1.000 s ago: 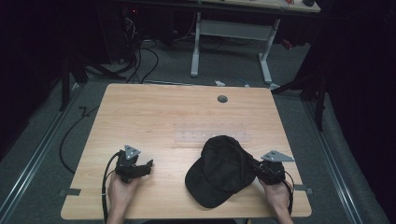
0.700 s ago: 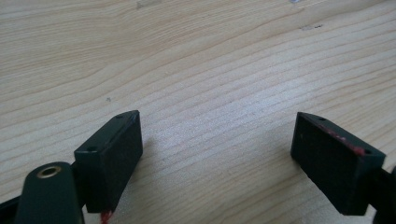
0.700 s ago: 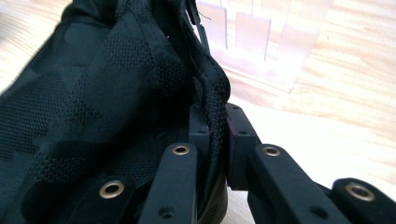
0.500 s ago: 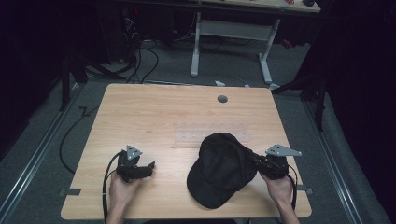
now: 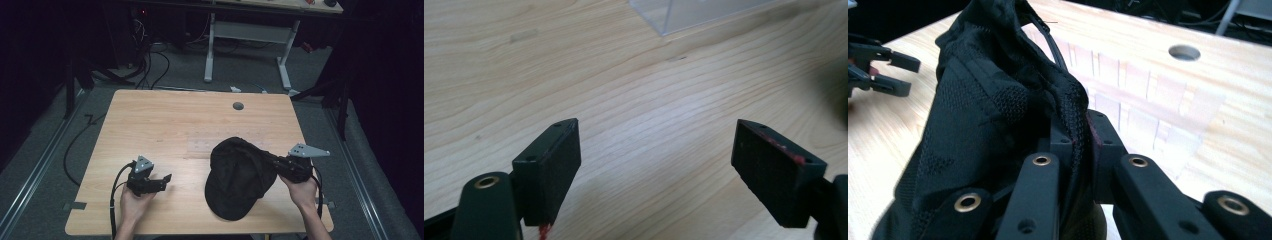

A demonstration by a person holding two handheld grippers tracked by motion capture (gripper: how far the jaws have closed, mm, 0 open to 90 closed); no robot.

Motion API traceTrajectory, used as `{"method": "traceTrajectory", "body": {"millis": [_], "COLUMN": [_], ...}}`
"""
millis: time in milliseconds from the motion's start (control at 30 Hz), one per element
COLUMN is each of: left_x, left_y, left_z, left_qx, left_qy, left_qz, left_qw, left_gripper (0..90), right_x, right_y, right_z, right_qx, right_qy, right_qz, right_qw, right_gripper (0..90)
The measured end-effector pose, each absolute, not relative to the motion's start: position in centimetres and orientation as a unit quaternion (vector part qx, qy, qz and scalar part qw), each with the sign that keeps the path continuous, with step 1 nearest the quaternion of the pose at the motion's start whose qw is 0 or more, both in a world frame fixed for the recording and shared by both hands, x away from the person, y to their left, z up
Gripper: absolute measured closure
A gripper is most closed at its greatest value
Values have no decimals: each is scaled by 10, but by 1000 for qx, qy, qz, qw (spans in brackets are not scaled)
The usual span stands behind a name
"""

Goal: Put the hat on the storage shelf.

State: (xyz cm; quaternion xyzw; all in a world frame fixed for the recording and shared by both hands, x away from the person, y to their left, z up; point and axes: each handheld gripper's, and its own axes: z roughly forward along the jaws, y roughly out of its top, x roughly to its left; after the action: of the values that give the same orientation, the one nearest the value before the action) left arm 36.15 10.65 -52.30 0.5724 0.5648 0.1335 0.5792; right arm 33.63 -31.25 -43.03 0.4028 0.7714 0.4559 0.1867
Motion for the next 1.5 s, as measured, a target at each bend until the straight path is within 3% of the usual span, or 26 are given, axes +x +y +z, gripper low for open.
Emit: {"method": "traceTrajectory", "body": {"millis": [700,1500], "left_x": [348,350], "left_y": [71,44], "left_z": [-484,-453], "left_qx": [596,630], "left_qy": [502,444], "left_qz": [68,-13], "left_qw": [623,637], "left_gripper": [194,171], "right_x": [356,367], "right_y": [-284,-263], "right_z": [-376,-368], "right_qx": [309,246], "right_qy": [795,801], "right_qz": [484,521], "right_qw": [194,161], "right_gripper": [837,837]}}
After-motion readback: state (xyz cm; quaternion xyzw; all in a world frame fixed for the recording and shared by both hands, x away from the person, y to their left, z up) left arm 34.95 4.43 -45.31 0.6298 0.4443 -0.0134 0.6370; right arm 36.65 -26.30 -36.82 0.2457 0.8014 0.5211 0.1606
